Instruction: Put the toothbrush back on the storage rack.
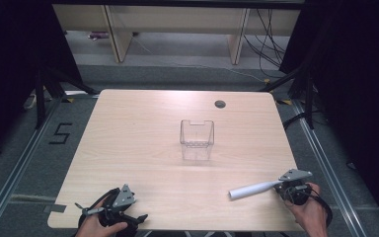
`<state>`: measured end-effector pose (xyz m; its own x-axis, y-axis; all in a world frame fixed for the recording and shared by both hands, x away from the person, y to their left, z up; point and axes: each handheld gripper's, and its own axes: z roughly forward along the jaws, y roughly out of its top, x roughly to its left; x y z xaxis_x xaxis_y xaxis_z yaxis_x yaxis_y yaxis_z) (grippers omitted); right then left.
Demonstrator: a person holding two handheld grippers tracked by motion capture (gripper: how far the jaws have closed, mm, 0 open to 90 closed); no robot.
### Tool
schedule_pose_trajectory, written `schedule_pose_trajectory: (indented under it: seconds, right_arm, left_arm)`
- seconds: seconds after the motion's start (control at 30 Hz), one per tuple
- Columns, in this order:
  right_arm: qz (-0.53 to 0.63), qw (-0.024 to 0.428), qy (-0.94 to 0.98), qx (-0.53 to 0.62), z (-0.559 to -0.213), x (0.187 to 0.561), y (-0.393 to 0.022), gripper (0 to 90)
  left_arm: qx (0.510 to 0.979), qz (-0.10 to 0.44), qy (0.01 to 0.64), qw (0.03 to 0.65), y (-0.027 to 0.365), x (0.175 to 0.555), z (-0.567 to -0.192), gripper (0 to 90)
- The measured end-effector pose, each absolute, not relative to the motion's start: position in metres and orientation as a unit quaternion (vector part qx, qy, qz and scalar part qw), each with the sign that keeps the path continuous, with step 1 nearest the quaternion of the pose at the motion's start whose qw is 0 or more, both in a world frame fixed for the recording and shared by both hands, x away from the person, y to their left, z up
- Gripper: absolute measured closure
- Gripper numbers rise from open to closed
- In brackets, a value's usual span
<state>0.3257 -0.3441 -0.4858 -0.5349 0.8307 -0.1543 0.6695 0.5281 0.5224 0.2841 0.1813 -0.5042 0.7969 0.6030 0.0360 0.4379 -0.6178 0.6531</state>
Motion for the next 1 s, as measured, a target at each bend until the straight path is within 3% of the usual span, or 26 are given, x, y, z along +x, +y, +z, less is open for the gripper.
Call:
schedule_pose_trajectory:
  seconds: [1.0]
  right_arm:
    - [0.191, 0.205, 0.882, 0.379, -0.481, 0.375, -0.308, 88.8]
  left_arm:
    - [0.891, 0.12, 0.296, 0.324, 0.181, 0.284, -0.504, 15.1]
